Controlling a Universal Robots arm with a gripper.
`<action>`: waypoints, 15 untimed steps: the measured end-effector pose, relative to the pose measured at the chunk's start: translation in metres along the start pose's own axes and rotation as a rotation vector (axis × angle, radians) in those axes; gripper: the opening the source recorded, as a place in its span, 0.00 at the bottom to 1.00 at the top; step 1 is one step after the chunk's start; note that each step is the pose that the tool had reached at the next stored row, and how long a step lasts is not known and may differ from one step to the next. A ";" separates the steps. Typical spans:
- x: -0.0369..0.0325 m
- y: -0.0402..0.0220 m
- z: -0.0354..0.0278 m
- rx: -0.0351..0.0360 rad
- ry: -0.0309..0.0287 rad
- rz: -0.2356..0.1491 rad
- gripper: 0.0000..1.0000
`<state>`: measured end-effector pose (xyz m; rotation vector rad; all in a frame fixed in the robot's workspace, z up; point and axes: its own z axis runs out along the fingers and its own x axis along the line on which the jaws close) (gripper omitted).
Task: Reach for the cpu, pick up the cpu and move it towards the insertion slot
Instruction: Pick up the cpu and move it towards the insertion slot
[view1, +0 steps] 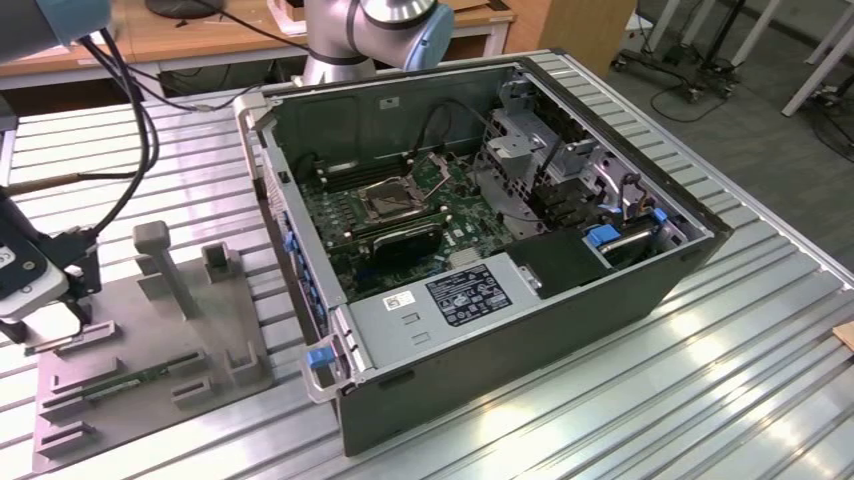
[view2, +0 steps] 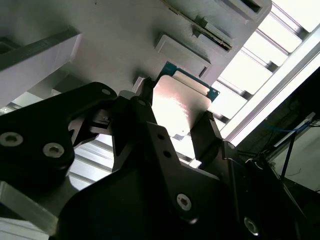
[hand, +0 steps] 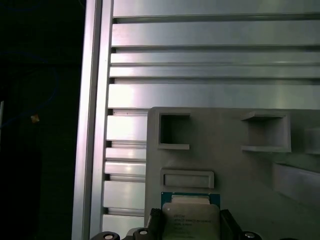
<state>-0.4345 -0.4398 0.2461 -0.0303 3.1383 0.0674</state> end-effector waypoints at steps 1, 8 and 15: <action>0.0000 0.0001 -0.0015 0.0000 0.0001 0.000 0.54; 0.0000 0.0006 -0.0132 0.0001 0.0000 0.000 0.54; 0.0000 0.0007 -0.0156 0.0000 -0.0001 0.000 0.54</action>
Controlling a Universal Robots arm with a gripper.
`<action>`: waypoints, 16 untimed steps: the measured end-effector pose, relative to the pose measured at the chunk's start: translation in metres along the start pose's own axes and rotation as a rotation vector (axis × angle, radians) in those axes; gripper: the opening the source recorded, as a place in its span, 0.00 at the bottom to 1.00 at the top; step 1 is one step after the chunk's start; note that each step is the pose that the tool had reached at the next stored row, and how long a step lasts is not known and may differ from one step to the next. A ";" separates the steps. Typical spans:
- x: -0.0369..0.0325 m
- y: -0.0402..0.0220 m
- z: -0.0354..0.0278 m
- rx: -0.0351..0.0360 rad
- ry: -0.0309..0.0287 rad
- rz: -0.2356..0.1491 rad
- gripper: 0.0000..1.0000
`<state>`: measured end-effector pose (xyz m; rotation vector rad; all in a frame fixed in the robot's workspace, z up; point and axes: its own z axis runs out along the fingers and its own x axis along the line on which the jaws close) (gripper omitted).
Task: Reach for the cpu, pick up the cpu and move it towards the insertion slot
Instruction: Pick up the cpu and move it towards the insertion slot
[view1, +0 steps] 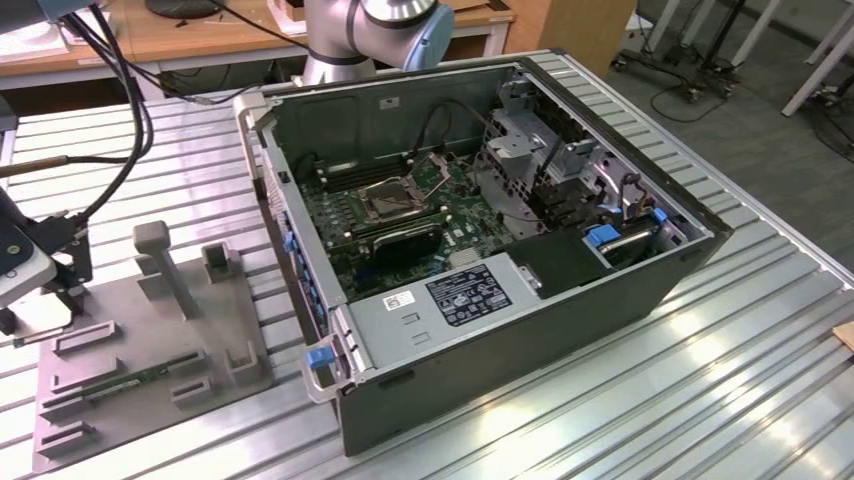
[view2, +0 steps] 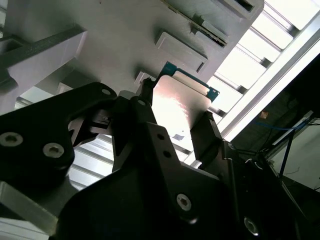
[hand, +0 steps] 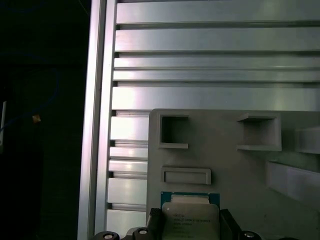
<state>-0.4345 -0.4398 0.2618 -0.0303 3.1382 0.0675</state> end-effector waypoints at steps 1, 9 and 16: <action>0.0000 0.0000 -0.0001 0.0001 0.0001 0.000 0.54; 0.0000 0.0002 -0.0036 0.0001 0.0002 0.000 0.54; 0.0000 0.0005 -0.0107 0.0001 0.0001 0.000 0.54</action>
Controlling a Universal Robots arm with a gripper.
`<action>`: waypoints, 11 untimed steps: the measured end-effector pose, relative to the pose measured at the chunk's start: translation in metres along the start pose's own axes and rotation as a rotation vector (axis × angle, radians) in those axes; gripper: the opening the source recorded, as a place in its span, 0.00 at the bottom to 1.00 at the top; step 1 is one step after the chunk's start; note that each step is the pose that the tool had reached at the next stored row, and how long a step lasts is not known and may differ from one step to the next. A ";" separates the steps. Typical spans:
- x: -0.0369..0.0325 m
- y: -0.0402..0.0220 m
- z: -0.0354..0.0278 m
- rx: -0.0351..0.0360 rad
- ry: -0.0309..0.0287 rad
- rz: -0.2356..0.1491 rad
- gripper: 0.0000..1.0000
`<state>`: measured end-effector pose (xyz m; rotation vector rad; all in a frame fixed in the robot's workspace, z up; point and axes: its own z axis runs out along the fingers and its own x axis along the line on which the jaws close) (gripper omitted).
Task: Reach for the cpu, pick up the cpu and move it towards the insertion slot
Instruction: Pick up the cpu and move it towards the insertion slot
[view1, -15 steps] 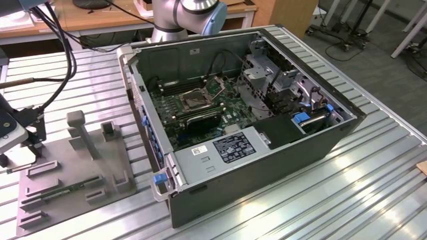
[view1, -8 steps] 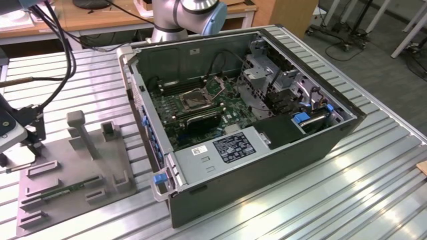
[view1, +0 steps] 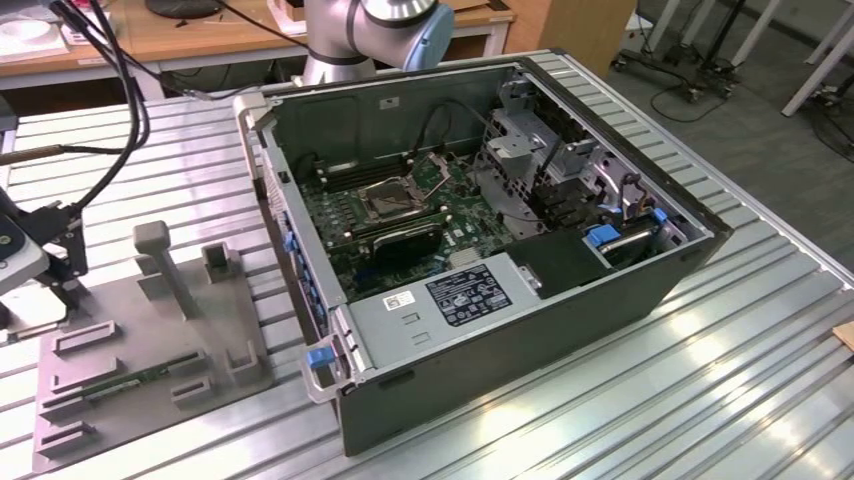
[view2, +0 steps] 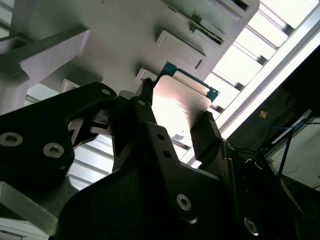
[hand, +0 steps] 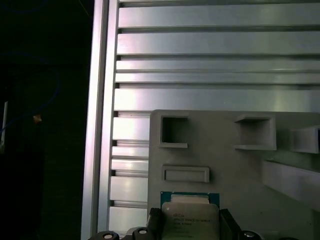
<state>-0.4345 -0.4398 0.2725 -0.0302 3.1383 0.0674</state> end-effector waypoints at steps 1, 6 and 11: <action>0.0000 0.0000 -0.0011 0.0000 0.0000 0.000 0.54; 0.0000 0.0003 -0.0061 0.0000 0.0001 0.000 0.54; 0.0000 0.0004 -0.0102 -0.0001 -0.0001 0.000 0.54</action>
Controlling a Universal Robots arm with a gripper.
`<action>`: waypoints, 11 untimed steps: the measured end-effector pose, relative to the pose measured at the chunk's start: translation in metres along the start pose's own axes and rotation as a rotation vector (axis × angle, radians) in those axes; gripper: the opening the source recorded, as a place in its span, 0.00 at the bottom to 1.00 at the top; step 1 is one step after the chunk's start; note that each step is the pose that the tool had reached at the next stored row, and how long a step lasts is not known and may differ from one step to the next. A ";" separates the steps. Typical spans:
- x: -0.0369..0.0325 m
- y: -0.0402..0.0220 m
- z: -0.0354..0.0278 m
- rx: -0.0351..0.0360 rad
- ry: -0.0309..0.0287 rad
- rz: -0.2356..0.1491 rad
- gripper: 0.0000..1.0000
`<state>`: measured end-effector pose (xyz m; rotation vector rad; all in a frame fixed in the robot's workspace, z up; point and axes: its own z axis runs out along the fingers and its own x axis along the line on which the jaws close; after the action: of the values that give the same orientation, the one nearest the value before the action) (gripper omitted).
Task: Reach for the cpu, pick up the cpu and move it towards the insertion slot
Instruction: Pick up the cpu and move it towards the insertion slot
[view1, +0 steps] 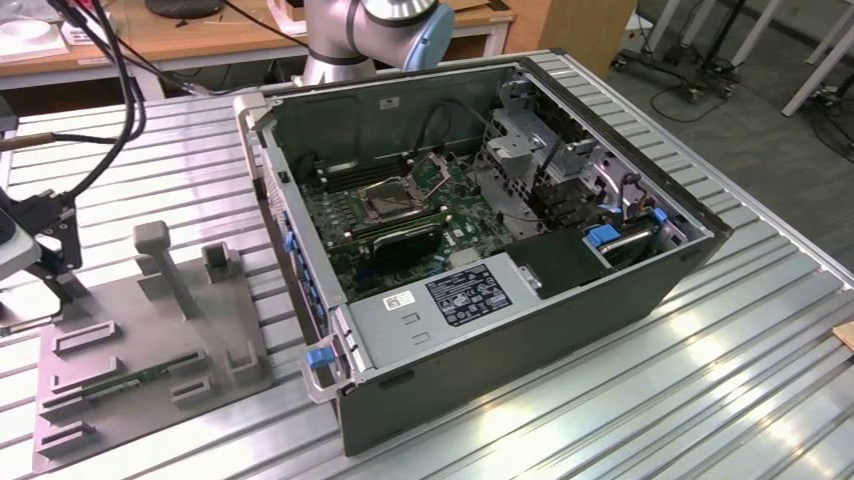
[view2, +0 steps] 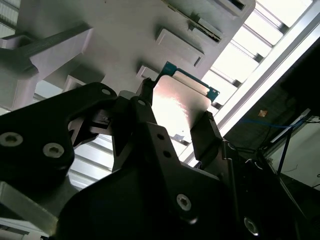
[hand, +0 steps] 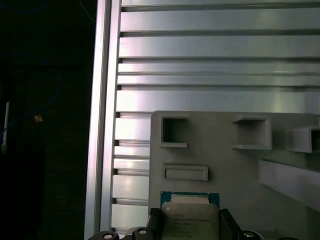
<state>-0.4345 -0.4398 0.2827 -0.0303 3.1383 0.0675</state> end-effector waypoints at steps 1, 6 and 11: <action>0.0000 0.0000 -0.0011 0.0001 0.0001 0.000 0.54; 0.0000 0.0002 -0.0036 -0.0002 -0.0002 0.000 0.54; 0.0000 0.0002 -0.0039 0.0000 0.0001 0.000 0.54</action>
<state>-0.4345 -0.4398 0.2866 -0.0303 3.1383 0.0674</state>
